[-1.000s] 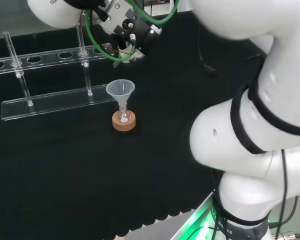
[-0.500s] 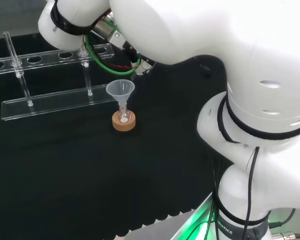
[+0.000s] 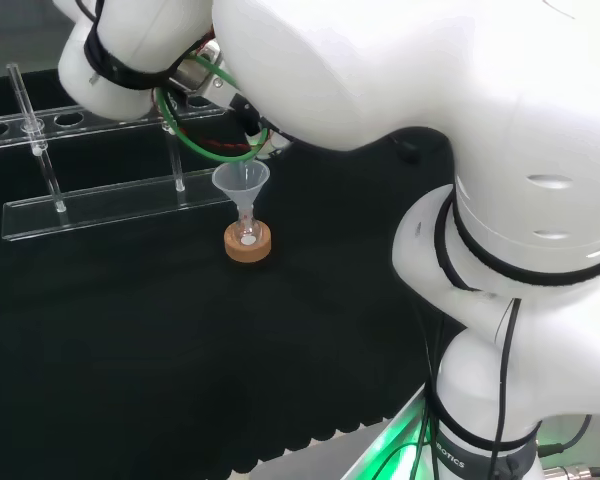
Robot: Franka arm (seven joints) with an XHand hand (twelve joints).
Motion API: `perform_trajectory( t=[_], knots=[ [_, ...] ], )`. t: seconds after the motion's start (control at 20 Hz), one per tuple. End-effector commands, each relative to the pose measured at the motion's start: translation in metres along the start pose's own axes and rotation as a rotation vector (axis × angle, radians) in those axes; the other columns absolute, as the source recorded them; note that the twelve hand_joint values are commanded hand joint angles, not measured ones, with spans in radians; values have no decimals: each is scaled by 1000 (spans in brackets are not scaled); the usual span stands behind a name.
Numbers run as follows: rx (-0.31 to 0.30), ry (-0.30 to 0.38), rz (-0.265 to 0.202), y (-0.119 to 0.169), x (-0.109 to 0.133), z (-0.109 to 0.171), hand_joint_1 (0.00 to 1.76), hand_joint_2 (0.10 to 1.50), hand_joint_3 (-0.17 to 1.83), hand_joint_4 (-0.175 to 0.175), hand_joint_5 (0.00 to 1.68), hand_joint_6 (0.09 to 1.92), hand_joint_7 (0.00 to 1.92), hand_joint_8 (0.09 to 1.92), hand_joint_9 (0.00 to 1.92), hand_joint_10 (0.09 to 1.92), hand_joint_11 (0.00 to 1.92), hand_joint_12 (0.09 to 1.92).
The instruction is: Pour all the NaCl from the weighing funnel into the round-bottom flask.
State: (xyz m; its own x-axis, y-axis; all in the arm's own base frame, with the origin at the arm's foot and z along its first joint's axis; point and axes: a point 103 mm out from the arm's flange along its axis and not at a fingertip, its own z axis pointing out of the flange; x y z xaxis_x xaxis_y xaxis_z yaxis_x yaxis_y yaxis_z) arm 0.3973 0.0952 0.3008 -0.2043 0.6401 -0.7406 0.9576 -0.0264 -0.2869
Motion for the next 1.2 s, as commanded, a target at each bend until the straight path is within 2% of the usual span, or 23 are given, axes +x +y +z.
perform_trajectory(
  t=[0.05,0.45,0.6,0.85,1.2],
  knots=[
    [-6,35,-6,3,-1,1,1102,705,597,175,1223,739,622,639,980,322,757,1079],
    [-4,73,-10,3,-3,5,1102,705,597,175,1223,739,623,640,980,321,758,1077],
    [-1,157,-13,3,-7,7,1102,705,597,175,1223,738,623,640,980,321,759,1077],
    [-4,244,-12,5,-12,14,1102,705,597,175,1223,738,622,639,980,320,759,1076],
    [-9,450,3,9,-29,30,1102,705,597,175,1223,738,622,639,980,319,760,1075]
  ],
)
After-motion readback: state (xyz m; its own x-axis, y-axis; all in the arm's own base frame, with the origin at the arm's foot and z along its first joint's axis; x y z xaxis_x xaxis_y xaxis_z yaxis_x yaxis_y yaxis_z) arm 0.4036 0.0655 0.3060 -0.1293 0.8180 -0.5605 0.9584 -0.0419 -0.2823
